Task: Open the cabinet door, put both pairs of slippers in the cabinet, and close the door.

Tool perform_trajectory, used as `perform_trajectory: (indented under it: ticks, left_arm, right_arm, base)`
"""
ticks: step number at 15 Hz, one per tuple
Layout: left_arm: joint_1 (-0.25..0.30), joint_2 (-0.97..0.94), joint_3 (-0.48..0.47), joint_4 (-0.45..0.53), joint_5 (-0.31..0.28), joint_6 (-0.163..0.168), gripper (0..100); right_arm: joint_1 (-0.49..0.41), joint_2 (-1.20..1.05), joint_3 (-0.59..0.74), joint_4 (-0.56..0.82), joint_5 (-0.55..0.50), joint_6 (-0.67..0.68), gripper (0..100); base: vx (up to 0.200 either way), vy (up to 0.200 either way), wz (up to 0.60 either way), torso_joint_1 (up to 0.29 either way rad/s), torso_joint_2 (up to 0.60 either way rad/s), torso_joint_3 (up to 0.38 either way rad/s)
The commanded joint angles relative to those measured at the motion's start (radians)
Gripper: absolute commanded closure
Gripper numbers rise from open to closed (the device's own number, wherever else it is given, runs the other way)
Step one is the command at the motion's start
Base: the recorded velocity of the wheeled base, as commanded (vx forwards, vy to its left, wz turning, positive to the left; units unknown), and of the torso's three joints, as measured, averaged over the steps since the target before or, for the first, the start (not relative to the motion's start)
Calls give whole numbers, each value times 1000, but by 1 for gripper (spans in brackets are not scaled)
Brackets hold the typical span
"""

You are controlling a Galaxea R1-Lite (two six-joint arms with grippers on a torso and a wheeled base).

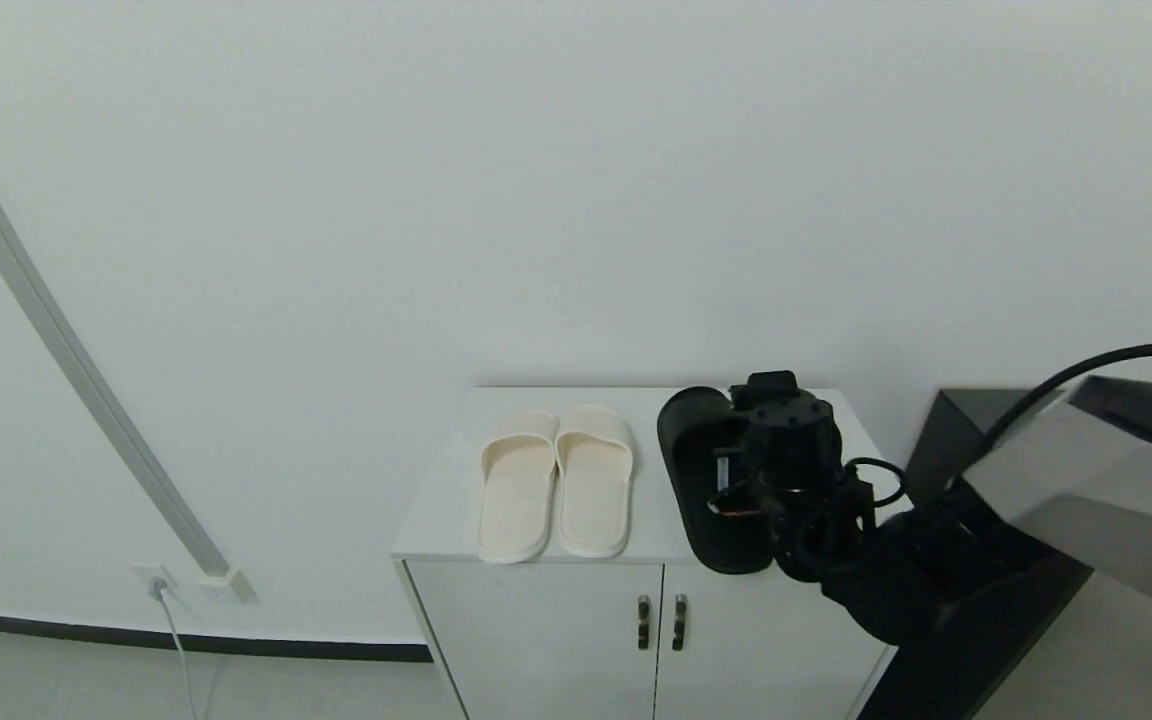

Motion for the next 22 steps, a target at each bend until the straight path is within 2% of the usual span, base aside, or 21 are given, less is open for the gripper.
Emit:
perform_trajectory:
  ticks: [1, 2, 3, 4, 5, 7, 9, 20, 22]
  left_arm:
    - [0, 1, -1, 0, 2, -2, 100]
    - [0, 1, 1, 0, 2, -2, 100]
    - [0, 1, 1, -2, 2, 0, 100]
    - [0, 1, 1, 0, 2, 0, 100]
    - [0, 1, 1, 0, 2, 0, 100]
    - [0, 1, 1, 0, 2, 0, 100]
    - [0, 1, 1, -2, 2, -2, 100]
    - [0, 1, 1, -2, 0, -2, 100]
    - [0, 0, 1, -2, 0, -2, 100]
  right_arm:
    - [66, -293, 288, -97, 112, -50, 100]
    - [73, -337, 334, -97, 155, -50, 100]
    - [90, -442, 439, -97, 272, -47, 100]
    - [92, -480, 475, -94, 307, -45, 100]
    - [93, -552, 552, -94, 399, -40, 100]
    - [95, -613, 641, -88, 508, -39, 100]
    - [98, -607, 666, -77, 534, -28, 100]
    - [141, -578, 673, -75, 537, -19, 100]
    - [145, -575, 678, -75, 537, -19, 100]
  base:
    - [0, 0, 0, 0, 0, 0]
    - [0, 0, 0, 0, 0, 0]
    - [0, 0, 0, 0, 0, 0]
    - [0, 0, 0, 0, 0, 0]
    - [0, 0, 0, 0, 0, 0]
    - [0, 0, 0, 0, 0, 0]
    - [0, 0, 0, 0, 0, 0]
    - [0, 0, 0, 0, 0, 0]
    - [-200, 0, 0, 10, 2, 5]
